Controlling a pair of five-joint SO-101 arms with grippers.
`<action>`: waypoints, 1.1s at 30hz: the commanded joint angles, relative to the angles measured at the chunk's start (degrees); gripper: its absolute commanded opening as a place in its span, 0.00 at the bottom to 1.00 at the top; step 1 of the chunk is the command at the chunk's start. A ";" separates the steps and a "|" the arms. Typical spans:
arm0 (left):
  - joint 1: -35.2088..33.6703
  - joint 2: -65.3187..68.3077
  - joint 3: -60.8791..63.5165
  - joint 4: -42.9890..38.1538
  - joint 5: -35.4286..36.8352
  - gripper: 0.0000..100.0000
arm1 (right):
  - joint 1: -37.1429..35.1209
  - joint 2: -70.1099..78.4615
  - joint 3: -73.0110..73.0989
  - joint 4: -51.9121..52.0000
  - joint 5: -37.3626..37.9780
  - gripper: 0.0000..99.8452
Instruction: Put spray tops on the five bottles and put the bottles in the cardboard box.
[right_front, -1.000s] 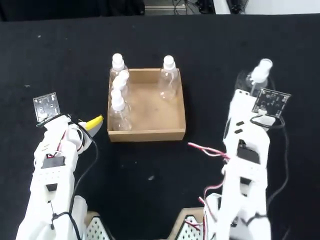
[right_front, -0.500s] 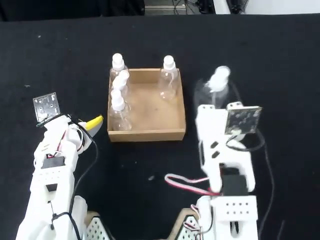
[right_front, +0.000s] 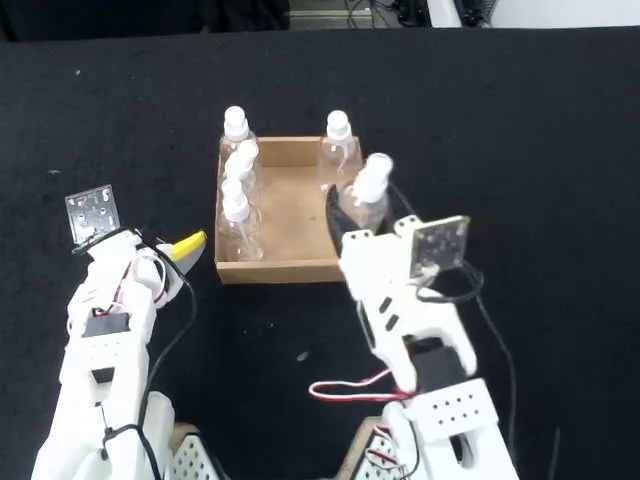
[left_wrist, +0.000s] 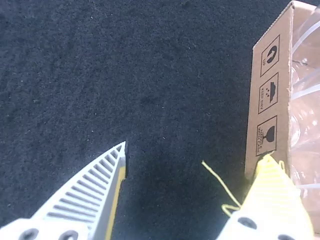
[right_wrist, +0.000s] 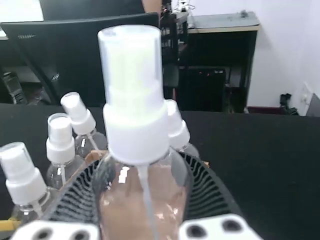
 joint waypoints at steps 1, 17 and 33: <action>0.57 -0.44 0.13 -1.14 -0.26 0.32 | -1.32 7.52 -2.24 -7.21 -0.35 0.01; 0.57 -0.44 0.13 -1.14 -0.26 0.32 | -1.05 34.33 -2.77 -30.15 0.00 0.01; 0.57 -0.44 0.13 -0.88 -0.26 0.32 | -1.05 41.36 -1.71 -34.02 0.09 0.02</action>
